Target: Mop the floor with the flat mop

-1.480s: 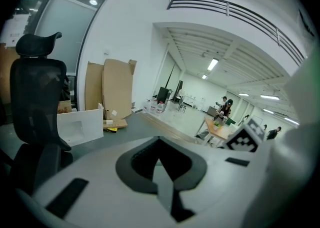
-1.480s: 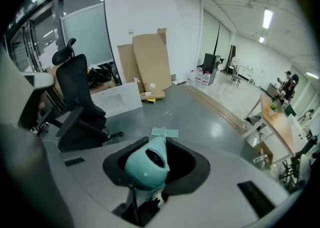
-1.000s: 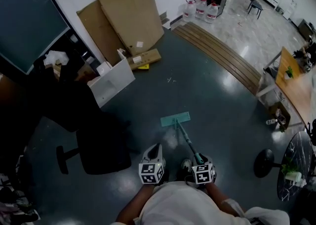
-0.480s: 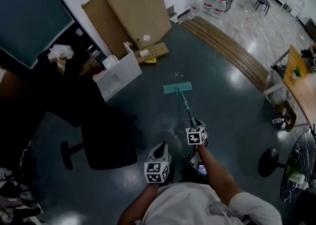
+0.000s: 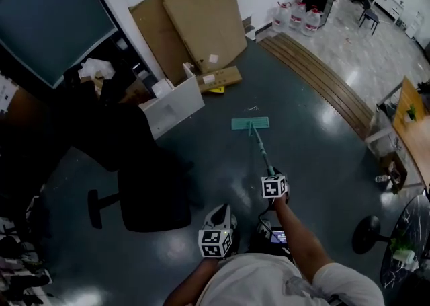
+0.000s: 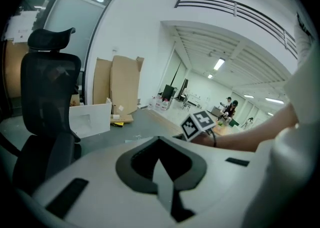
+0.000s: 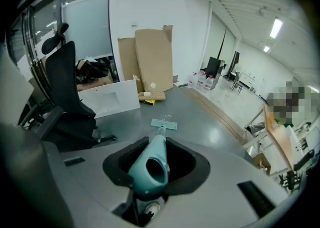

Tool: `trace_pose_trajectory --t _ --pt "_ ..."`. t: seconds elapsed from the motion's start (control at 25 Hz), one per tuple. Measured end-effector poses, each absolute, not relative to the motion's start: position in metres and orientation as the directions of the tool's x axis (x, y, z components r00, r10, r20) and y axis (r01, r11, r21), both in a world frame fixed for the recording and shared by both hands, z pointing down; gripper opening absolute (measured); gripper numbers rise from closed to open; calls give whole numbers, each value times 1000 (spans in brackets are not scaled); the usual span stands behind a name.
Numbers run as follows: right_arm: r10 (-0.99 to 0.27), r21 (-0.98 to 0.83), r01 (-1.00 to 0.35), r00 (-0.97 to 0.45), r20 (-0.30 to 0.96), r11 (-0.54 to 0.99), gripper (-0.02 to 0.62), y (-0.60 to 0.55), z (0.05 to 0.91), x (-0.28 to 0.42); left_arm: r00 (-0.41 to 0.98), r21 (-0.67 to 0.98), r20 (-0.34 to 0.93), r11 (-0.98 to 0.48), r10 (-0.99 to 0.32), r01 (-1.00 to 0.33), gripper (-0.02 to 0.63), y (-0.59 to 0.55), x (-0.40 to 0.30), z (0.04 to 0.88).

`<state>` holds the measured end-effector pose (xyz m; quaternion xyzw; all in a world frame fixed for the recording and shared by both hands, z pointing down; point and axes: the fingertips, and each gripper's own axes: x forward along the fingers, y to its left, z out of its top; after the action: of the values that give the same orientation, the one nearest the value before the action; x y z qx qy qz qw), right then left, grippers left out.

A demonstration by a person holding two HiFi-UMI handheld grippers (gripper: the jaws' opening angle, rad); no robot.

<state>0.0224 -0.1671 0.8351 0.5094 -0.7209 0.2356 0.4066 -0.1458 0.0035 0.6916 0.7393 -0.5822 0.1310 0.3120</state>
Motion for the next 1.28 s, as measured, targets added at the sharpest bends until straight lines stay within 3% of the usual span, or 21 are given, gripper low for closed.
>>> trace_pose_trajectory --t 0.4,1.28 --pt "-535 -5 -888 -282 796 460 112 -15 714 44 379 321 465 -247 -800 -914 6 5 -113 654" --pt "-571 43 -839 -331 751 543 112 -4 716 34 406 333 455 -272 -793 -903 6 17 -90 657"
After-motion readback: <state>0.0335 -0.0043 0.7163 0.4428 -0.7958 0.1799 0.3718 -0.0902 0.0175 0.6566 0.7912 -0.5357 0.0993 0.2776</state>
